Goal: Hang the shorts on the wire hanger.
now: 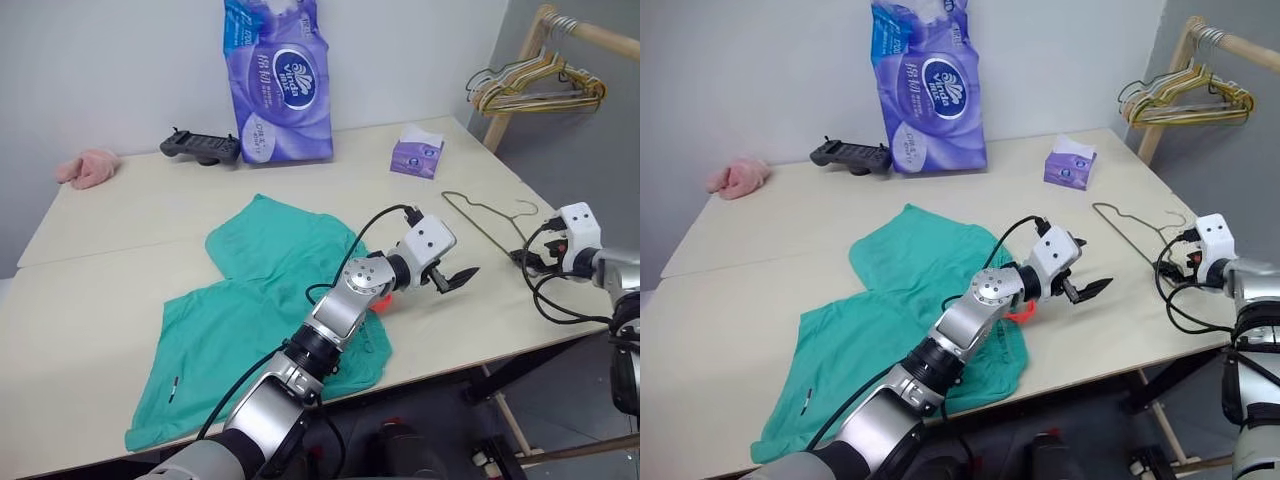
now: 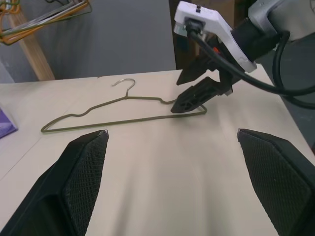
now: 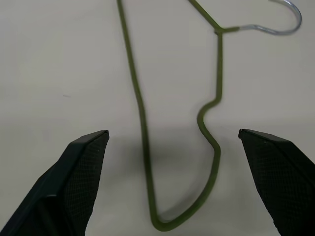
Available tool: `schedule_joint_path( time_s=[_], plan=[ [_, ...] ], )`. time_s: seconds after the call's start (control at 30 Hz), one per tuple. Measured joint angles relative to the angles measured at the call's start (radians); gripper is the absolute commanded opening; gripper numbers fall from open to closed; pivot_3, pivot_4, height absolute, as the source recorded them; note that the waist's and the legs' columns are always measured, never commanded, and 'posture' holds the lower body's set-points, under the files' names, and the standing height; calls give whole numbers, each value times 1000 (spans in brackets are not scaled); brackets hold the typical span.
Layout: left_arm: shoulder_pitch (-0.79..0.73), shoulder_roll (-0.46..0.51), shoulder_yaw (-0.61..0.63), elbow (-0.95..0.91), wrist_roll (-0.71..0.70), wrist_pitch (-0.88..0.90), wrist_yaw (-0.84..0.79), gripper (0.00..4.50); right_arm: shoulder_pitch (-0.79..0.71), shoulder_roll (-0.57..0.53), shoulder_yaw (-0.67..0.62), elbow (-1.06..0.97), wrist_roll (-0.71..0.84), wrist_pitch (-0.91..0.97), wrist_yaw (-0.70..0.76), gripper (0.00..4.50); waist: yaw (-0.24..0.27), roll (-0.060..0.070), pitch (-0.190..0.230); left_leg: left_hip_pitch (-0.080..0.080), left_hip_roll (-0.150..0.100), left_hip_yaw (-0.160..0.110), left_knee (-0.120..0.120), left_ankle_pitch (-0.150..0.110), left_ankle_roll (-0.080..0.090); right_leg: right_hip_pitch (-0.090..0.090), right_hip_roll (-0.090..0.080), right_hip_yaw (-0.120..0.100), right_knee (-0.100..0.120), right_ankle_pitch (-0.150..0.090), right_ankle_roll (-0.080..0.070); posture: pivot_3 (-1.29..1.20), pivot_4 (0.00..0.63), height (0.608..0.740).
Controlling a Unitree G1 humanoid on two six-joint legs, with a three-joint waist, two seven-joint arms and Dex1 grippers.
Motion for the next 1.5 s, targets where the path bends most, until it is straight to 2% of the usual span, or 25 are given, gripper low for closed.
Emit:
schedule_joint_path(
  time_s=[0.23,0.43,0.93,1.13,1.27,1.5],
  plan=[
    [18,15,1,-80,-2,40,-18,4462,-36,15,-60,97,-4,-52,-114,4500,11,3,-2,0,0,5,0,0,0,-1,0,5,0,1,2,-36,25,740],
    [42,32,9,-109,-2,74,-21,4462,-62,20,-139,123,19,-45,-132,4500,14,4,-3,0,0,7,1,-1,1,-2,0,6,0,2,3,-39,18,740],
    [9,46,25,-107,-3,78,-38,4462,-35,89,-140,143,-38,-58,-269,4500,18,6,-17,0,0,9,1,-1,2,-2,0,8,0,5,0,-13,3,740],
    [19,63,27,-122,-2,88,-37,4462,-29,89,-191,162,-26,-46,-345,4500,27,7,-23,0,-1,10,1,-1,2,-2,0,9,-1,5,0,-10,0,740],
    [23,71,27,-145,-2,90,-38,4462,-29,90,-247,169,9,-24,-364,4500,27,9,-24,0,-1,11,1,-1,2,-2,1,10,0,5,0,-14,0,740],
    [22,79,27,-144,-2,90,-39,4462,-29,89,-207,167,-36,-22,-330,4500,28,8,-29,0,0,11,1,-1,3,-2,1,11,-1,5,0,-10,0,740]
  ],
)
